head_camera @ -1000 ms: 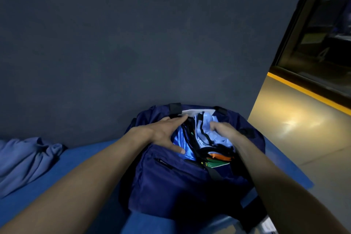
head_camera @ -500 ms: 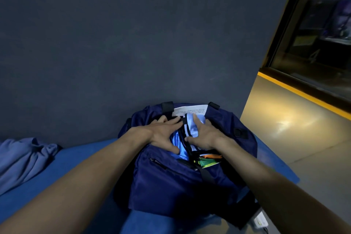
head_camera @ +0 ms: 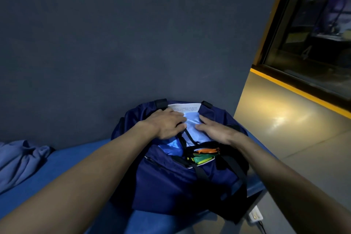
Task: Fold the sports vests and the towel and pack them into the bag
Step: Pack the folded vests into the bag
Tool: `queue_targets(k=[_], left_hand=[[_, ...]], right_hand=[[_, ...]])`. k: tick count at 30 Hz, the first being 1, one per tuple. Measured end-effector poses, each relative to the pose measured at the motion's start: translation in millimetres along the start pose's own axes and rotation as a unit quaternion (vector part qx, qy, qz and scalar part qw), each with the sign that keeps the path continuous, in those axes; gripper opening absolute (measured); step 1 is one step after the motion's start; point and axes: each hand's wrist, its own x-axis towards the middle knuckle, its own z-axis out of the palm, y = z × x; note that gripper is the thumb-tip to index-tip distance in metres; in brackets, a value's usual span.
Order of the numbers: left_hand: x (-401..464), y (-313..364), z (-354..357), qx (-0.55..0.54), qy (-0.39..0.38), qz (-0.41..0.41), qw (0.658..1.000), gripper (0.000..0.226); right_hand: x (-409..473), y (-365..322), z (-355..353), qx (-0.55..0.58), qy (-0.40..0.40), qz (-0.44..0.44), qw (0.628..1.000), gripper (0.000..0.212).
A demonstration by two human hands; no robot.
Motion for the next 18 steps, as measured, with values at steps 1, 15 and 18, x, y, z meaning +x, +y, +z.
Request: queue_targets(k=[1, 15, 18], left_hand=[[2, 3, -3, -0.007, 0.008, -0.014, 1.0, 0.052], [16, 29, 3, 0.014, -0.016, -0.024, 0.999, 0.074], [16, 26, 10, 0.003, -0.01, -0.019, 1.0, 0.071]], right_hand=[[-8, 9, -7, -0.029, -0.008, 0.002, 1.0, 0.073], [-59, 22, -64, -0.396, -0.009, -0.068, 0.916, 0.05], [-68, 20, -92, -0.403, 0.037, -0.083, 0.911, 0.053]])
